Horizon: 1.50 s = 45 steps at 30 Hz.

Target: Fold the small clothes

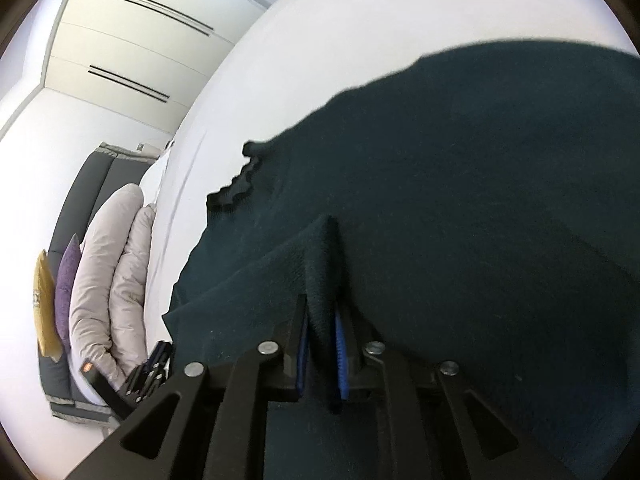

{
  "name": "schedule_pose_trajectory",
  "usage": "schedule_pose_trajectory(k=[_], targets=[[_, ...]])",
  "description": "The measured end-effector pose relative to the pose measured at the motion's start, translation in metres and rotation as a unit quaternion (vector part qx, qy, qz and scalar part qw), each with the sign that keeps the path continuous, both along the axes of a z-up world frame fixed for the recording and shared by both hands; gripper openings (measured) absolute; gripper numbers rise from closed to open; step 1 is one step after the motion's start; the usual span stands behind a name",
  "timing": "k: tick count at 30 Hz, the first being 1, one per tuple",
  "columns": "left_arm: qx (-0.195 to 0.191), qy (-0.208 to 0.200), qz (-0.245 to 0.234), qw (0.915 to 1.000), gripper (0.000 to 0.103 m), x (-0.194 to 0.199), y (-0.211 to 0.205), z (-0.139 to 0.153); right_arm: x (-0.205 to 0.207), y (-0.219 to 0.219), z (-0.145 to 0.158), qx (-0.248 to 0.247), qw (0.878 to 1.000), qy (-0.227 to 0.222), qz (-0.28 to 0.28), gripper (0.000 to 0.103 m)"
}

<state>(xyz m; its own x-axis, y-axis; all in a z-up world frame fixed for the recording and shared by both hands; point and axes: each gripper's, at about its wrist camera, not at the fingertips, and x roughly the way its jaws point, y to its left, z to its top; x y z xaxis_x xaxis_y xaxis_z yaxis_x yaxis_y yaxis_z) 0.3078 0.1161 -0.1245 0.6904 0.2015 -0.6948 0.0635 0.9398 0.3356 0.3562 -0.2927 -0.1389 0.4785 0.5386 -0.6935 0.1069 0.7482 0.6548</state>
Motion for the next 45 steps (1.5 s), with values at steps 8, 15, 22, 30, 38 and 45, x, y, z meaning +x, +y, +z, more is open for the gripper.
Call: schedule_pose_trajectory(k=[8, 15, 22, 30, 38, 45], targets=[[0.027, 0.025, 0.003, 0.9993, 0.015, 0.010, -0.013, -0.034, -0.026, 0.011, 0.060, -0.014, 0.995, -0.092, -0.031, 0.045], [-0.021, 0.021, 0.002, 0.9996, 0.015, 0.010, -0.001, -0.034, 0.014, 0.072, -0.004, 0.087, 0.993, -0.007, 0.075, 0.033], [-0.051, 0.012, 0.001, 0.9986, 0.015, 0.006, 0.010, -0.033, -0.001, 0.004, -0.035, 0.135, 0.991, -0.022, 0.011, 0.000], [-0.138, 0.014, 0.010, 0.9903, 0.016, 0.004, 0.036, -0.025, -0.048, -0.048, -0.001, 0.062, 0.993, -0.055, -0.084, 0.024], [-0.170, 0.014, 0.030, 0.9849, 0.016, -0.010, 0.037, -0.004, -0.086, -0.047, 0.032, 0.113, 0.986, -0.103, -0.069, 0.060], [-0.040, 0.055, 0.022, 0.9974, 0.016, -0.011, -0.016, -0.012, -0.141, -0.133, 0.029, 0.113, 0.975, -0.101, -0.163, 0.060]])
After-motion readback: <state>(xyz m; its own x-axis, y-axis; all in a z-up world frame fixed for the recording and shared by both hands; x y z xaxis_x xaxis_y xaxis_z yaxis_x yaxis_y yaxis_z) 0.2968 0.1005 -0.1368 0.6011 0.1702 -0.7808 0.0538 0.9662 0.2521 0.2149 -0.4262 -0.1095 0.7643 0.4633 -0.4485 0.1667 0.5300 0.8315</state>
